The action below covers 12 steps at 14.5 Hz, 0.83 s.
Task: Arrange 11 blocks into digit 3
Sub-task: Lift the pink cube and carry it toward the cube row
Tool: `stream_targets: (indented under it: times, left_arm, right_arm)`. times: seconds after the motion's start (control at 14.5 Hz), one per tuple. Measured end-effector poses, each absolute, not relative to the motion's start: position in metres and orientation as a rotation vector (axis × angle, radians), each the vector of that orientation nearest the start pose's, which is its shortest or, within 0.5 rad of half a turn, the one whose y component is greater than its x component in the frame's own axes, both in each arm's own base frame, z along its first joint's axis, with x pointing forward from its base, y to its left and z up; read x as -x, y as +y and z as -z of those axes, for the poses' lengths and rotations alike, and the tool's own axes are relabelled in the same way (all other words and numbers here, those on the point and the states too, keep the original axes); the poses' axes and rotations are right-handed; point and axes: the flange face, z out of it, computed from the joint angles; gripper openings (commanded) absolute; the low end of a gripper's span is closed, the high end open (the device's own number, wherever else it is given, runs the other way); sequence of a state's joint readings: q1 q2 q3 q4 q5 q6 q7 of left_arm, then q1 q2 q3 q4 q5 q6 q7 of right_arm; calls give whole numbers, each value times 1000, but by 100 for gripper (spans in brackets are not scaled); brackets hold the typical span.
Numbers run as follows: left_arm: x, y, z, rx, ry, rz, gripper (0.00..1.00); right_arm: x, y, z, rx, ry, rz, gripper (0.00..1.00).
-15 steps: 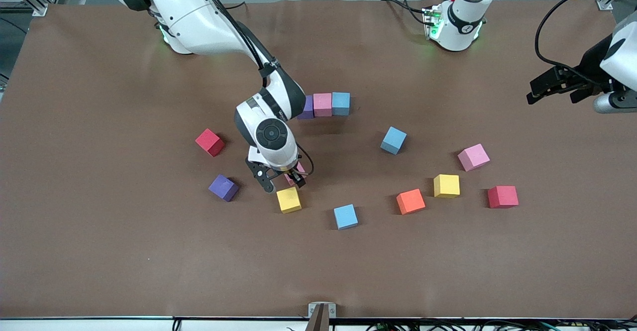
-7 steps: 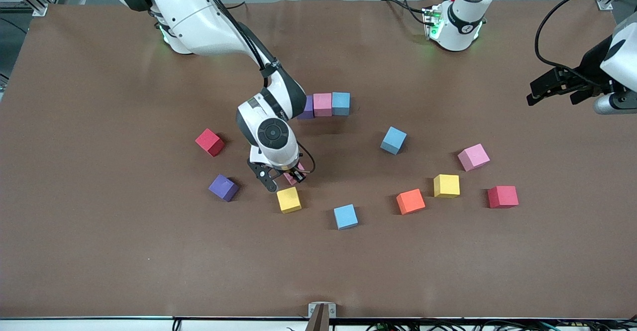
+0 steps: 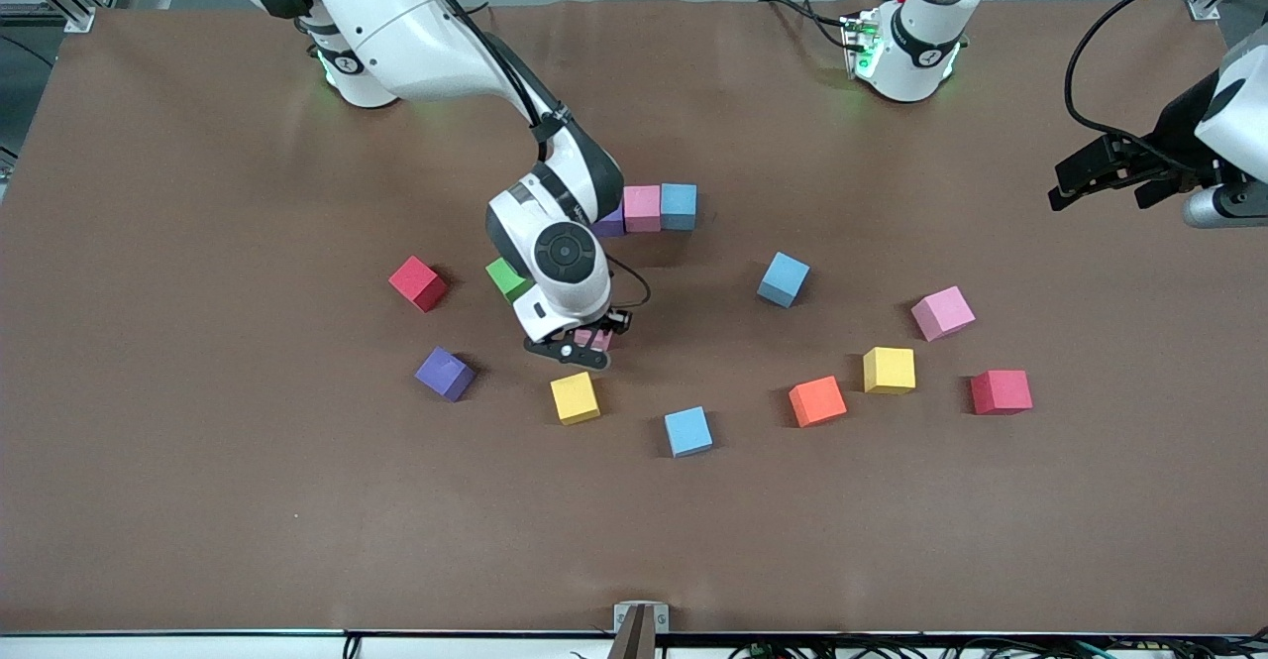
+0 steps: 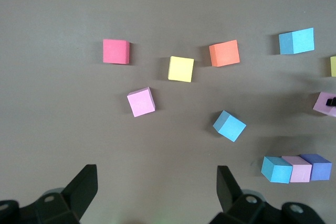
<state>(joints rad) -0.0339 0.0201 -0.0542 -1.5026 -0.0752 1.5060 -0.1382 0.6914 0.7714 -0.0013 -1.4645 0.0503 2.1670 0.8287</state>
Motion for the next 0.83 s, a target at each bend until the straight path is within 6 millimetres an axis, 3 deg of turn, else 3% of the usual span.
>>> stream_targets:
  times: [0.28, 0.62, 0.83]
  left_arm:
    - [-552, -57, -640, 3214, -74, -40, 100]
    - [-552, -58, -640, 3214, -74, -39, 100]
    - [-552, -58, -640, 3214, -73, -39, 100]
  right_arm:
    - [-520, 474, -227, 3174, 83, -112, 3]
    - [-485, 455, -252, 3203, -7, -72, 3]
    - [-463, 450, -243, 3192, -50, -42, 3]
